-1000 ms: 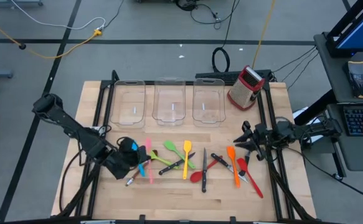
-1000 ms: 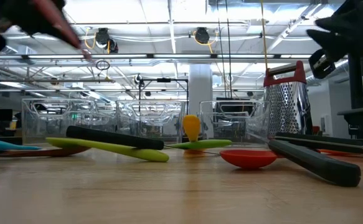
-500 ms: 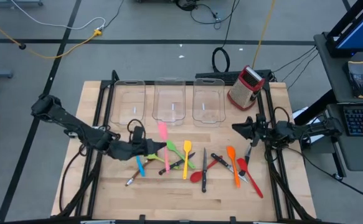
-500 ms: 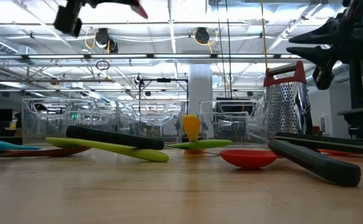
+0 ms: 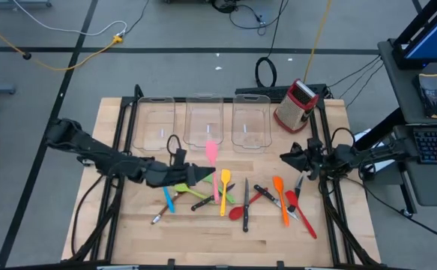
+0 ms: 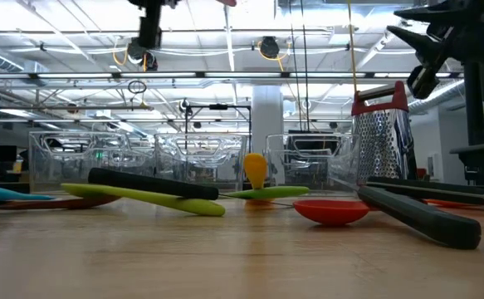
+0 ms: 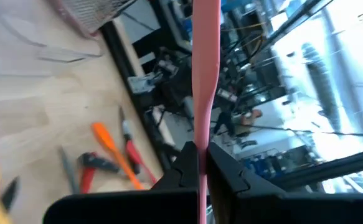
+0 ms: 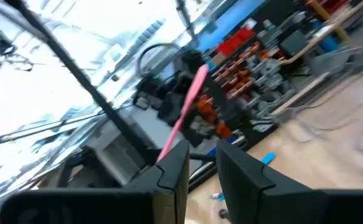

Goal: Pick & Place Kitchen Items
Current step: Put the pink spatula into the right transparent bin

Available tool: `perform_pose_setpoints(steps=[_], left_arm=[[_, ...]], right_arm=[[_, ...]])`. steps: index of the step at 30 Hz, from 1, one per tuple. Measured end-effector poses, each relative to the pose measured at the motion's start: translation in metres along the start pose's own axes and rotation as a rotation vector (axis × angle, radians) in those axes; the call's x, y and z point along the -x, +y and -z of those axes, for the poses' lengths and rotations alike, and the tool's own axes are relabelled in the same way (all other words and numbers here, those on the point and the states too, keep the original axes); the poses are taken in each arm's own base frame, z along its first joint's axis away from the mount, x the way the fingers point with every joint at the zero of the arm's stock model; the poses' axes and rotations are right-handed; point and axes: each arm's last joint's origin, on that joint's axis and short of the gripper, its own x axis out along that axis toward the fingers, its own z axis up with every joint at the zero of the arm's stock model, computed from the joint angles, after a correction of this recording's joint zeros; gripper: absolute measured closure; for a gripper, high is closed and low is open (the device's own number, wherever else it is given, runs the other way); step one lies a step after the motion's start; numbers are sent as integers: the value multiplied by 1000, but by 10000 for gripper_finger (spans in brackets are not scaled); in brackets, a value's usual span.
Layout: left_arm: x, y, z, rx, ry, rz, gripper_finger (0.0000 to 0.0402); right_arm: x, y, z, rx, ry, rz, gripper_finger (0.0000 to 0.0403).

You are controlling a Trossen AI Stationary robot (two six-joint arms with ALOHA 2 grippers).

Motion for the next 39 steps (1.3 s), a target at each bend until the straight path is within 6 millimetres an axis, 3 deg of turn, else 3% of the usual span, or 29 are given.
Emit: perform_pose_setpoints(steps=[7, 17, 22, 32, 39], left_arm=[[-22, 12, -2, -15, -18, 50, 401], [-67, -1, -13, -107, 40, 95, 401], [-76, -5, -22, -153, 63, 45, 401], [-80, -14, -30, -217, 42, 61, 401], [-80, -12, -29, -228, 53, 41, 401]], right_arm=[[-11, 2, 4, -5, 34, -60, 330], [-47, 7, 7, 43, 151, 28, 320], [-67, 17, 2, 80, 161, 5, 276], [-101, 25, 3, 139, 227, -9, 149], [-127, 27, 8, 175, 254, 1, 106]])
